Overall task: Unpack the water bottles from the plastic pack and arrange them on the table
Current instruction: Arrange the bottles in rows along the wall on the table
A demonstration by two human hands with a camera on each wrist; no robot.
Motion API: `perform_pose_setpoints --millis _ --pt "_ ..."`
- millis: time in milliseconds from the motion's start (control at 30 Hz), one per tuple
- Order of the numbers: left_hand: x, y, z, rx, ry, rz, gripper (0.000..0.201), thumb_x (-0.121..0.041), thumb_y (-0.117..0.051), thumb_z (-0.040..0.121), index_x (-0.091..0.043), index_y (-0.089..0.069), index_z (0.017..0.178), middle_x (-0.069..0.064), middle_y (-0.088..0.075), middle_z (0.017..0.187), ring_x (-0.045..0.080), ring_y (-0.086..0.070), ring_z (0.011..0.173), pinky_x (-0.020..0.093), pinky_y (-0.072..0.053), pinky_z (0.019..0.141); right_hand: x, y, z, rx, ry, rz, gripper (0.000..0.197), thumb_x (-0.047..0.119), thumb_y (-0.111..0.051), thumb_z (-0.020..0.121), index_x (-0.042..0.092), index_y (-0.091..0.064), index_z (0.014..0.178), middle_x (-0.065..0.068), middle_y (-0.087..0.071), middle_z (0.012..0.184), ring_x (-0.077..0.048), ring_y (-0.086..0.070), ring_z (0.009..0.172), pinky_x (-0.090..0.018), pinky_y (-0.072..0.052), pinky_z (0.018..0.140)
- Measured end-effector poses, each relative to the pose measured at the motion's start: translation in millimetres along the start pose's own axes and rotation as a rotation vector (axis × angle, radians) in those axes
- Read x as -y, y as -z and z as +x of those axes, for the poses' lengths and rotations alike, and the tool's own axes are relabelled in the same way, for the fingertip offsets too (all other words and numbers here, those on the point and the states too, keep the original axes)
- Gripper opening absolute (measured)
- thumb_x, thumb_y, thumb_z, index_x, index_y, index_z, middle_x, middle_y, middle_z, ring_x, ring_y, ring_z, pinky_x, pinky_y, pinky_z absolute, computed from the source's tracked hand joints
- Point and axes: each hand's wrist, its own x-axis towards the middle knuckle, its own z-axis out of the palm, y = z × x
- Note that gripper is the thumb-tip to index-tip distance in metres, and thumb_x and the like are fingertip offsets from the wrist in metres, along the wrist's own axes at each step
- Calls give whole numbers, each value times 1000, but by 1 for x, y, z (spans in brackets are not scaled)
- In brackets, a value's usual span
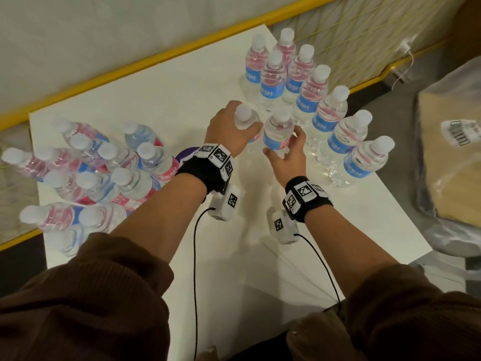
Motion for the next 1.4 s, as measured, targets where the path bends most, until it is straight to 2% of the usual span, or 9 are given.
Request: perform_pose_setpoints --millis 67,200,300,567,767,933,1033,1133,1400 --pt "3 -8 4 25 2 -55 57 -52 -68 74 -26 -50 122 -1 -61 118 18 -57 108 35 -47 96 1 -1 0 5 14 -9 77 14 -72 78 11 -26 140 -4 -51 131 -7 -49 107 -16 -37 89" --pt "15 -27 6 153 117 -228 68 -46 -69 79 -19 -40 135 -4 -55 128 15 -54 118 29 -43 98 5 -3 6 -13 -45 -61 83 29 -80 70 11 -34 137 -9 -46 131 -21 -46 120 -33 -40 102" --pt "28 -34 5 245 115 -234 77 -33 -75 76 -17 -34 139 -2 -51 132 17 -50 124 27 -41 101 -3 7 7 -8 -72 -36 74 24 -75 78 12 -32 137 -4 -51 131 -15 -51 113 -27 -42 97" --pt "26 -57 18 148 24 -124 61 -14 -74 78 -10 -45 132 8 -57 129 22 -54 118 8 -34 79 -14 19 3 2 -65 -85 73 16 -63 87 19 -20 146 -4 -42 144 -19 -41 132 -39 -36 110" --pt "35 -78 15 100 110 -177 54 -7 -68 81 -9 -44 129 9 -56 128 21 -54 117 24 -42 94 -17 18 6 -82 -214 -57 75 31 -71 81 19 -28 140 -9 -46 137 -23 -48 124 -36 -42 103" --pt "36 -87 25 88 100 -168 60 -17 -75 78 -12 -46 130 11 -51 119 17 -52 90 24 -43 84 -17 15 11 -89 -219 -120 66 36 -66 84 19 -36 140 -10 -48 136 -27 -48 124 -44 -41 105" --pt "38 -92 30 103 106 -171 56 -21 -77 75 -11 -48 123 10 -55 120 22 -57 94 25 -44 82 -21 15 9 -109 -259 -79 65 35 -60 89 19 -30 145 -9 -44 141 -26 -47 127 -36 -37 108" --pt "37 -96 35 118 134 -191 55 -24 -78 73 -11 -48 117 9 -60 116 25 -61 98 30 -50 84 -23 14 6 -202 -330 -5 59 31 -60 90 12 -34 139 -13 -45 136 -23 -53 116 -22 -38 90" --pt "32 -105 53 150 119 -89 52 -31 -78 73 -11 -58 117 10 -60 117 27 -63 99 36 -51 90 -24 5 9 -261 -331 -27 53 38 -56 91 19 -38 138 -12 -53 118 -22 -56 104 -34 -44 97"
